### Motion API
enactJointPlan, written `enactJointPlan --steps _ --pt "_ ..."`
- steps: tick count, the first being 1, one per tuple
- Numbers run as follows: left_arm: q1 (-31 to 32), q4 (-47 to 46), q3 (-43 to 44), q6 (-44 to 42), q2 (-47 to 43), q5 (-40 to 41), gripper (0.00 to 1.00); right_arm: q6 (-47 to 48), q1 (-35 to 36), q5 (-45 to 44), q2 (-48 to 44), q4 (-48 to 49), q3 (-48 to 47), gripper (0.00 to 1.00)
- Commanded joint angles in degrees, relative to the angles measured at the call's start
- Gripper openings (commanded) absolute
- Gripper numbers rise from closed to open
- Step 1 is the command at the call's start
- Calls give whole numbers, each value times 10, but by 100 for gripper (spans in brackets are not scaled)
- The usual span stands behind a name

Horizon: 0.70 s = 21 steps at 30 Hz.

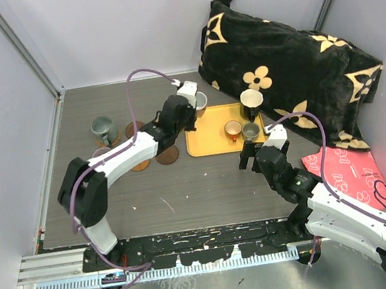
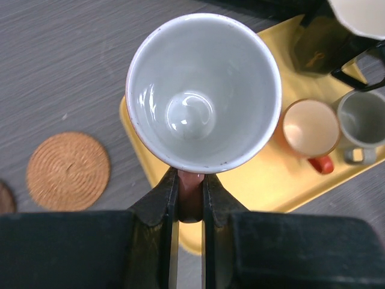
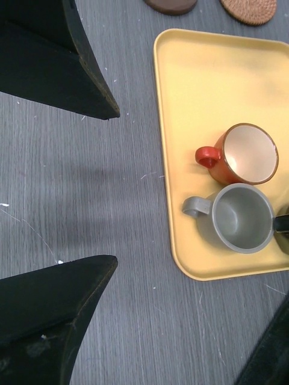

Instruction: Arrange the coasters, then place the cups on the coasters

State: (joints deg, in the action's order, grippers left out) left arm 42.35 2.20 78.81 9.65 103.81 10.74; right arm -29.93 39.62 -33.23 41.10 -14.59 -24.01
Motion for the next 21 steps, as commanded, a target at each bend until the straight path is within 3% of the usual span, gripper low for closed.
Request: enactJointPlan --steps 1,9,21 --pt "-11 -23 -56 -5 -91 67 0 -5 -3 10 -25 28 -4 100" --pt "-56 -9 -138 5 -160 95 0 -6 -3 21 -41 30 1 100" --pt "-160 -28 -183 47 -128 120 0 -7 -3 20 -35 32 0 100"
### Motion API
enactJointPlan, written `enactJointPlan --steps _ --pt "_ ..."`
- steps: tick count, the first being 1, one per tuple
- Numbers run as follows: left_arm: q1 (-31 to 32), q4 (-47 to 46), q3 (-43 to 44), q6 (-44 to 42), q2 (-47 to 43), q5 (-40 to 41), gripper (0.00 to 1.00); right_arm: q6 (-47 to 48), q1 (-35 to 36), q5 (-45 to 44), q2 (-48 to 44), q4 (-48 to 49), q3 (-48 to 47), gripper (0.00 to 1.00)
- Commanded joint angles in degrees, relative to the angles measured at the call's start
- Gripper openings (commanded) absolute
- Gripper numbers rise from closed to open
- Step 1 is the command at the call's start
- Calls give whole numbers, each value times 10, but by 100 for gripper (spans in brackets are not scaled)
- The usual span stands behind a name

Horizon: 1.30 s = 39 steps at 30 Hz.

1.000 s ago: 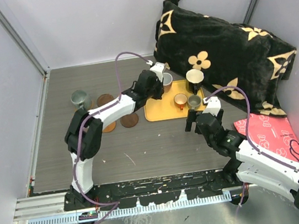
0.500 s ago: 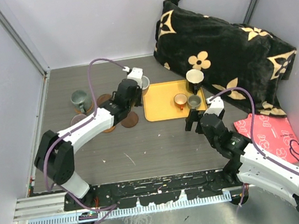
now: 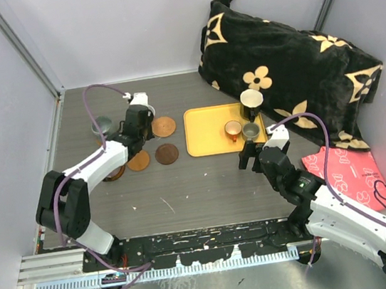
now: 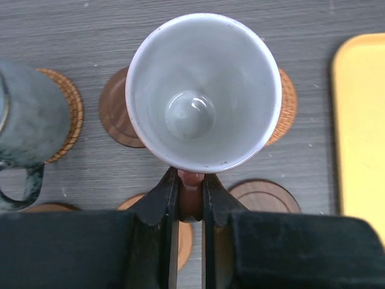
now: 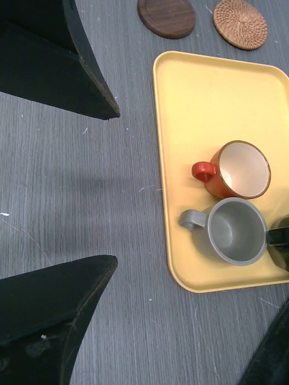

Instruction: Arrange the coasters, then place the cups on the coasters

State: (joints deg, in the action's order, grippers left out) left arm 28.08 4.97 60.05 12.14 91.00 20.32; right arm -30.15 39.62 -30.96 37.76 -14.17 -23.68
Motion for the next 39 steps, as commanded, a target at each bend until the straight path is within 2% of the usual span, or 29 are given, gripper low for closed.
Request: enactJointPlan --steps 1,13,20,39 --pt "-21 -54 6 26 4 32 0 -4 -3 -3 -1 28 -4 100" --pt "-63 -76 -7 55 27 46 0 -3 -3 -2 5 32 -3 100" --pt "-88 -85 -6 69 41 24 0 -3 -3 -2 10 33 -4 100" --pt "-98 -101 15 66 80 -1 0 -3 -3 -3 24 35 -5 100"
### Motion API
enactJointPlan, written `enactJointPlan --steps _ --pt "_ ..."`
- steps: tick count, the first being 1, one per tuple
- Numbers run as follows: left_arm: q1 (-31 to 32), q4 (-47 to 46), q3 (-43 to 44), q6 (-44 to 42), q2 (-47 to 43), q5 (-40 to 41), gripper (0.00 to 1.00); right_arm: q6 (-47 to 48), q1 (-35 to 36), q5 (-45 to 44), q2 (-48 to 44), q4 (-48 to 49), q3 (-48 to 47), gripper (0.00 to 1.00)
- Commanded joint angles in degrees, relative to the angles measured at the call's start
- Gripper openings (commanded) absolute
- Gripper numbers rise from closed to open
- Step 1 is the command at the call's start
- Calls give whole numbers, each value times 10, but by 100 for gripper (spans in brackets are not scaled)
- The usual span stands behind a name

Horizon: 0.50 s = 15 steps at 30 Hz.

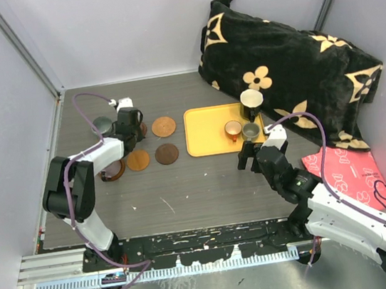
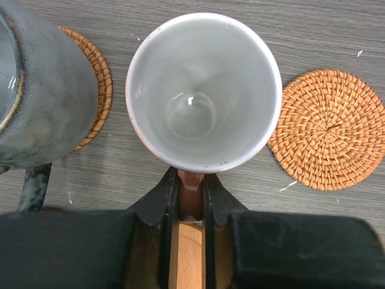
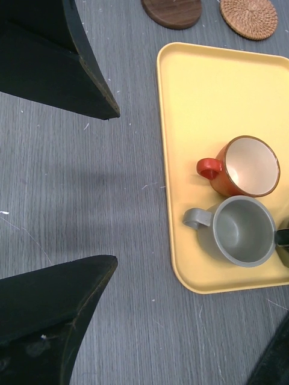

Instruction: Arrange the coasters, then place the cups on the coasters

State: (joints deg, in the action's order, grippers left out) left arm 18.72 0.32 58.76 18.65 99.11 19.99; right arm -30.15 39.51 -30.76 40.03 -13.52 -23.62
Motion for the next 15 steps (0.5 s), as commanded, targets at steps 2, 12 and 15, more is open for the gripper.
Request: enactJointPlan --steps 2,12,15 --pt "-6 -55 28 2 1 1 0 -3 -2 -6 3 29 -6 100" --pt "-8 -42 23 17 7 5 0 -3 -2 -6 3 30 -6 100" --pt "-8 -34 22 19 8 5 0 -3 -2 -6 1 30 -6 100"
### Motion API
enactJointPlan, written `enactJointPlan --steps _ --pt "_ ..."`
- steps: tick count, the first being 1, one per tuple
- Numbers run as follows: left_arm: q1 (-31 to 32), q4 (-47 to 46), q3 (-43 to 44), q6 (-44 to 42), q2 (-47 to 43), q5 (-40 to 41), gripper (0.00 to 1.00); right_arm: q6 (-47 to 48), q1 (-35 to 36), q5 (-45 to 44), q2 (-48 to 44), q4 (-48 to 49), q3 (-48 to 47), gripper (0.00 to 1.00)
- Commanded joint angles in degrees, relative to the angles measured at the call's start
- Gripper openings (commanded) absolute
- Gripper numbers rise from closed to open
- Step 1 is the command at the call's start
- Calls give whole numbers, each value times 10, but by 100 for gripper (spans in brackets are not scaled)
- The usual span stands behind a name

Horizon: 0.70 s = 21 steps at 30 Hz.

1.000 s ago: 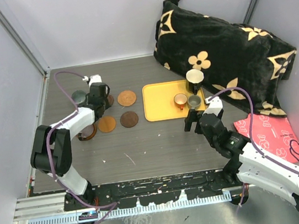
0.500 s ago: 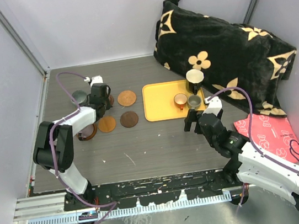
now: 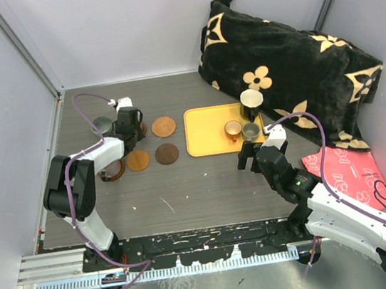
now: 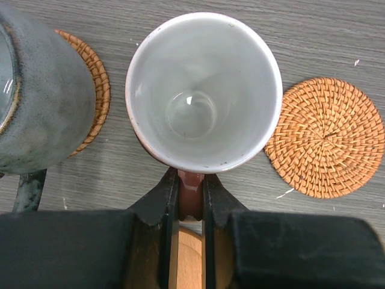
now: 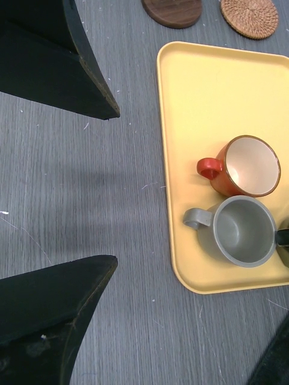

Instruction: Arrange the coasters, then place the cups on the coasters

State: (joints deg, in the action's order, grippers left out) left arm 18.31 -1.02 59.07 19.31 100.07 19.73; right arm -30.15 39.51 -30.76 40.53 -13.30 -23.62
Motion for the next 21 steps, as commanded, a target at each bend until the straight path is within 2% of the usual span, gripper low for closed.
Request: enactJointPlan --steps 1,7,9,13,17,21 --pt "-3 -18 20 14 -1 9 0 -3 -1 -5 -5 28 -6 100" --pt "-4 -8 21 22 -3 9 11 -2 -2 -4 -17 28 -3 100" --pt "-3 -7 21 23 -3 12 18 -2 -2 -3 -20 26 -2 100" --pt "-4 -1 22 24 -5 16 25 -3 -2 -3 -24 24 -2 100" --pt "-4 2 21 23 -9 21 27 -3 -2 -3 -28 22 -2 100" --pt "-4 7 20 27 -15 26 37 -4 -1 -4 -32 20 -1 100"
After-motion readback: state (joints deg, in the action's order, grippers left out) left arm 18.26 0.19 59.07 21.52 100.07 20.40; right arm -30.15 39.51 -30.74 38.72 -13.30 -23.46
